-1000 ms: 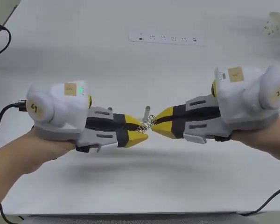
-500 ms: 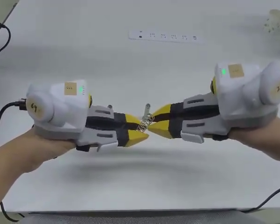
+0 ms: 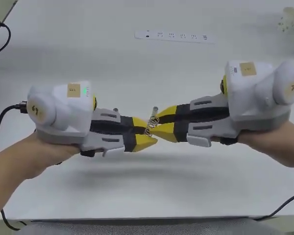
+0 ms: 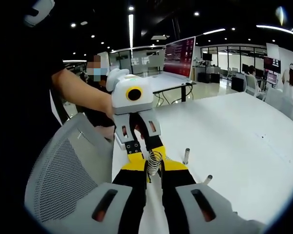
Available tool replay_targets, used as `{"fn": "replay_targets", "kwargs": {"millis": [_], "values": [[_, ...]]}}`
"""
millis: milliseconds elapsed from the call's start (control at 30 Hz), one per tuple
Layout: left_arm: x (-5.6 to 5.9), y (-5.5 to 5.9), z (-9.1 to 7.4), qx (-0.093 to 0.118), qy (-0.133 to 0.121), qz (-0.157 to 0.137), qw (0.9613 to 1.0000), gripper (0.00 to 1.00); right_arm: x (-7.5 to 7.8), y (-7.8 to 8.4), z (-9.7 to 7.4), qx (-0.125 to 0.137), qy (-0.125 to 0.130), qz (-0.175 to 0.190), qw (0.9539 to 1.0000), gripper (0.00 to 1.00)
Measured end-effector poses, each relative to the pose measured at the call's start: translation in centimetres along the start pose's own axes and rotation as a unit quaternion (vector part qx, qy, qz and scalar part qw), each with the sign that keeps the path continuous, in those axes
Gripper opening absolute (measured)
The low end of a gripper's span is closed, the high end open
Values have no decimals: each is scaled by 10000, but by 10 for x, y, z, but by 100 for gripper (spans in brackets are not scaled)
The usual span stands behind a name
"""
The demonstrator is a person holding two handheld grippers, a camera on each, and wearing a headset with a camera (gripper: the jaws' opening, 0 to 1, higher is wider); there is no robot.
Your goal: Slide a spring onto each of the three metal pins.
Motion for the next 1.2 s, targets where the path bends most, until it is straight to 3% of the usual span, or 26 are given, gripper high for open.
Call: {"fn": "replay_targets", "kwargs": {"millis": [467,733,1200], "values": [[1,-1,1,35,6,-16,10000,2,-4,-6,6,165,21,-83,9998,8],[1,-3,0,164,-56,-213,9996,2,-5,-9,5,209,53,-402,9990,7],[1,-5,-1,178,-144,-339,9992,3,-6,-10,6,217,85,-356,9991,7]]}}
Point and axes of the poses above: the centre of the closed fingertips' face, and the gripper's own axes: z roughly forward along the fingers, x roughly to its right, y roughly out of its underside, the point moved 1 cm from there along -z, roughly backward along the fingers, and after that the axes turned 6 degrees about x, right-handed, at the moved point
